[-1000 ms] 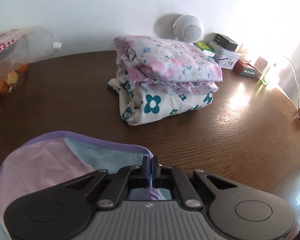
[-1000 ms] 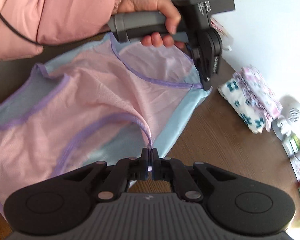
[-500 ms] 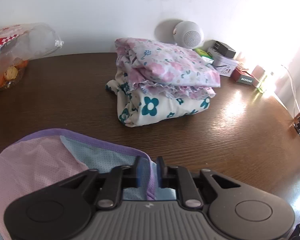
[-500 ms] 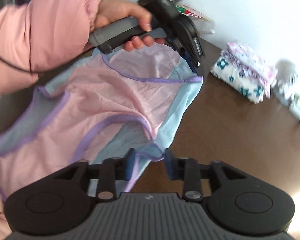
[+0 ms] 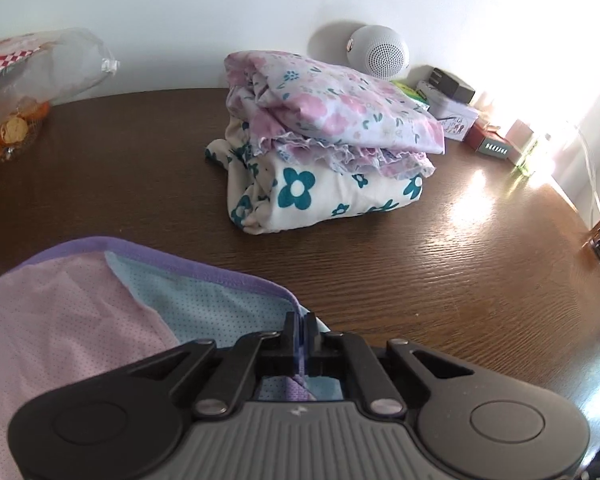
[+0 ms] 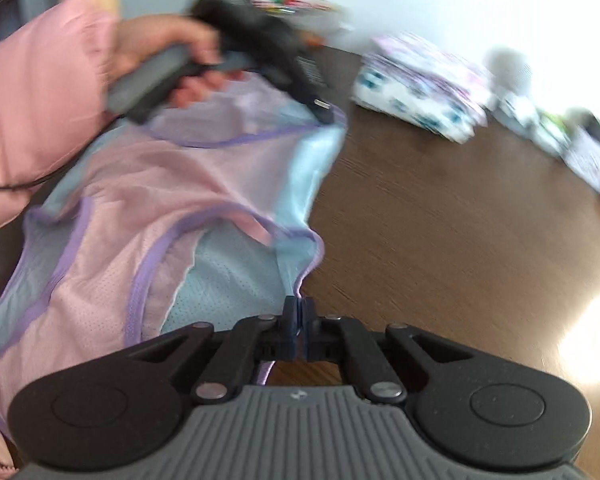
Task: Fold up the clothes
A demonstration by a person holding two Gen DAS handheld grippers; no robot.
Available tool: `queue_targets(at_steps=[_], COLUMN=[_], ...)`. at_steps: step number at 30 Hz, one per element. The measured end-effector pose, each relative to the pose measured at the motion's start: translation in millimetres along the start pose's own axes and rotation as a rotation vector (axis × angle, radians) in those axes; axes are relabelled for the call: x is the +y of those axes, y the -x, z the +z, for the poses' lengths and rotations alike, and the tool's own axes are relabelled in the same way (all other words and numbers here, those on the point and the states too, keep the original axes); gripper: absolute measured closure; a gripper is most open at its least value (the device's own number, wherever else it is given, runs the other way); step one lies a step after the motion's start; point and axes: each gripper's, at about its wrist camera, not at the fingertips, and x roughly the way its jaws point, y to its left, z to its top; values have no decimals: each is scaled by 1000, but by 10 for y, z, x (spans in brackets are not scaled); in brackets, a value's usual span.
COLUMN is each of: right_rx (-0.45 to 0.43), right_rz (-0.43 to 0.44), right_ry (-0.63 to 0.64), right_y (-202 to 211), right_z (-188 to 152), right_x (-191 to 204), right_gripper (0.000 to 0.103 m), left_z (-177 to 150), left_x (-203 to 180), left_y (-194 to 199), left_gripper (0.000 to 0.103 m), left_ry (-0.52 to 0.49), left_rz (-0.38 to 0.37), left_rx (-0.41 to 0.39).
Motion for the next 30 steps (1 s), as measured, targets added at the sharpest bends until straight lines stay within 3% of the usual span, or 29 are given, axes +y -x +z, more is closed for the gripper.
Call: queue_targets(at_steps=[3, 5, 6, 12, 14, 18, 24, 27, 30], right_rx=[-19, -42, -52, -48, -46, -57, -61, -82, -123], right_rz=[9, 22, 15, -11, -9, -38, -127, -103, -82], right_ry=[-50, -31, -10, 35, 23, 51, 269, 279, 319], right_y=[77, 130, 138, -125, -168, -112, -72, -1, 71], right_z=[-38, -14, 14, 252, 266, 163, -5, 33, 97], right_x=[-74, -49, -22, -34, -65, -44, 218, 262, 324], right_gripper=[95, 76, 73, 75, 102, 102, 101, 94, 80], left_z=[-5, -7, -5, -8, -8, -8, 2, 7, 11], left_x=[13, 20, 18, 9, 14, 12, -8, -24, -46], left_y=[-4, -7, -7, -3, 1, -2, -17, -23, -32], left_gripper=[102, 101, 101, 101, 101, 101, 101, 101, 101], left_ry=[3, 4, 3, -5, -6, -10, -11, -16, -28], left_rz=[-1, -2, -1, 1, 2, 9, 20, 25, 35], left_rx=[-7, -12, -12, -12, -12, -19, -28, -30, -36])
